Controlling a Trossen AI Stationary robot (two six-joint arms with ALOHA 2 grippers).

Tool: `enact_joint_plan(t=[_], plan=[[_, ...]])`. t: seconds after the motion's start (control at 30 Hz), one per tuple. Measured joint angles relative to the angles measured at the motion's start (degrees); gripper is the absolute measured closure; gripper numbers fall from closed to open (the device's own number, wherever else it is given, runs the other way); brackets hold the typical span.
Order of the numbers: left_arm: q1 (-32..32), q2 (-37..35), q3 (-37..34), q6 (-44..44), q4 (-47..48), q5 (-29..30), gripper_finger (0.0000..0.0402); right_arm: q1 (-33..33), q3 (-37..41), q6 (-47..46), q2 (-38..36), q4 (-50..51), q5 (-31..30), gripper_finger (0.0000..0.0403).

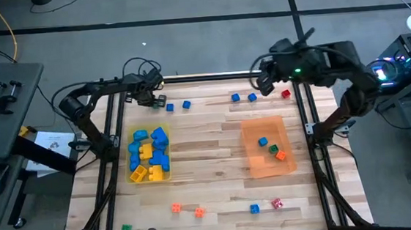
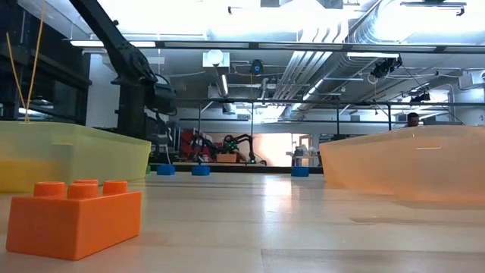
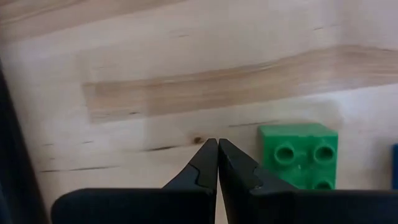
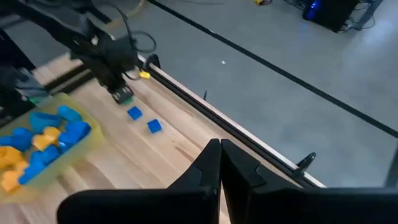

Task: Sort blocks by size
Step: Adjust the small green game piece

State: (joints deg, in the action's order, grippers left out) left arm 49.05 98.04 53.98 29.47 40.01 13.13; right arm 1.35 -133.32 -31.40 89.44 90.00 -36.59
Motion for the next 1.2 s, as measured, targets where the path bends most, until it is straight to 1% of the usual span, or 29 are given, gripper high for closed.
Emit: enact_joint_plan(t=[0.3, 0.43, 0.63, 0.83, 1.03, 1.2], plan=[[-3.59, 1.78, -0.04, 4.35, -5.53, 0.90, 0.0401, -3.32, 0.00, -2.21, -1.43, 0.01, -0.74, 0.0402], [-5.70, 1.84, 0.02, 6.36, -9.41, -1.53, 0.0401, -3.43, 0.00, -2.21, -1.34, 0.02, -1.04, 0.0402], [-9.61, 1.88, 0.01, 11.74, -14.32, -4.15, 0.0401, -3.39, 0.00, -2.21, -1.34, 0.01, -2.06, 0.0402], [-13.77, 1.88, 0.00, 16.87, -20.40, -5.23, 0.0401, -3.39, 0.00, -2.13, -1.32, 0.02, -2.28, 0.0402], [-15.76, 1.86, 0.02, 20.02, -27.70, -4.91, 0.0401, -3.39, 0.00, -1.79, -1.30, 0.02, -2.33, 0.0402], [-17.18, 1.86, 0.02, 20.99, -28.35, -5.83, 0.0401, -3.39, 0.00, -1.74, -1.30, 0.02, -2.34, 0.0402]])
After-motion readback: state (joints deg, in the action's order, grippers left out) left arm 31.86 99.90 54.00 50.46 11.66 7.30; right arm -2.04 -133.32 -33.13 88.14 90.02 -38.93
